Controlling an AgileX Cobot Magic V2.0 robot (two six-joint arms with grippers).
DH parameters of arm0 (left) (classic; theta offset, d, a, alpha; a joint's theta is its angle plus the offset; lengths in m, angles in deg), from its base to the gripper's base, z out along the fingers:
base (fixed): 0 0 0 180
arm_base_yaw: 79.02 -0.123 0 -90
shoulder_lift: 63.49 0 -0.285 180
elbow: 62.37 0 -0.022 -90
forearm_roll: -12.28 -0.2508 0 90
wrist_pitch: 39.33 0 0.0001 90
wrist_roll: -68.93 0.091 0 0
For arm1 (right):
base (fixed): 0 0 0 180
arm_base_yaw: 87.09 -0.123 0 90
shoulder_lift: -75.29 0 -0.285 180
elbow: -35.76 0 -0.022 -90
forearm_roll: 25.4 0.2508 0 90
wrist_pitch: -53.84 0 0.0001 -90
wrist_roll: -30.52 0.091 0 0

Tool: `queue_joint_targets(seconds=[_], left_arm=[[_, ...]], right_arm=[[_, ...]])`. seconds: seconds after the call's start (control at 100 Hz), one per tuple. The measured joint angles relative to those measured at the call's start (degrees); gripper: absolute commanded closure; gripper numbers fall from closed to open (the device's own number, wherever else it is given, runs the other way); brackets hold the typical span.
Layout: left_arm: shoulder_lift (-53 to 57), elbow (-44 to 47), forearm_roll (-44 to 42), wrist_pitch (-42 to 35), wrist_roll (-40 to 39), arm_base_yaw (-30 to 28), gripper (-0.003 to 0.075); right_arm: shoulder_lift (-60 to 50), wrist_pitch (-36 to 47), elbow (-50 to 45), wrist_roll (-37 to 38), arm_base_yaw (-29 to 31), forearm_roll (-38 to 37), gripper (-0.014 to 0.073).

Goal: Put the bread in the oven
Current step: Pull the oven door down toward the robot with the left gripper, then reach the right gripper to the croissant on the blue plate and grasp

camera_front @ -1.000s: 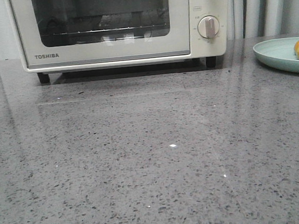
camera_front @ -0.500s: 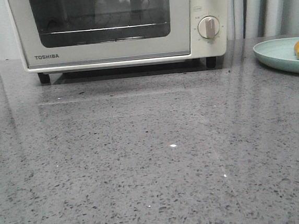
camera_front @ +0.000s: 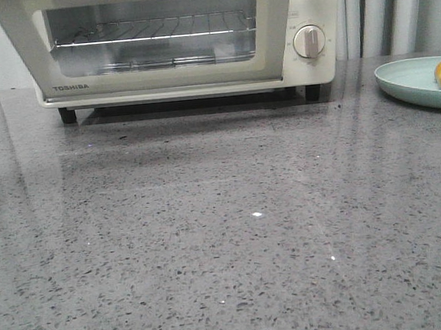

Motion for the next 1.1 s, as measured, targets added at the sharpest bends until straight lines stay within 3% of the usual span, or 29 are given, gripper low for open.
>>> queue_joint_targets(seconds=[0.16, 0.64, 0.84, 0.93, 1.1], left_arm=[[-1.88, 6.31, -1.59, 10.99, 1.32, 0.33, 0.0742], [-2.95, 10.27, -2.98, 9.47, 4.24, -0.02, 0.0742], [5.05, 10.27, -2.05, 9.58, 4.79, -0.02, 0.0742], [10.40, 10.27, -1.56, 9.81, 4.89, -0.02, 0.0742], [21.42, 10.27, -0.35, 11.26, 4.89, -0.02, 0.0742]], right_arm=[[0.00, 0.00, 3.49, 0.00, 0.00, 0.00, 0.0641], [0.96, -1.56, 7.61, 0.00, 0.00, 0.00, 0.0641], [8.10, -10.83, 13.73, -1.52, 0.00, 0.00, 0.0631], [13.91, -16.63, 18.74, -3.02, 0.00, 0.00, 0.0536], [27.22, -23.97, 28.61, -3.28, 0.00, -1.10, 0.0202]])
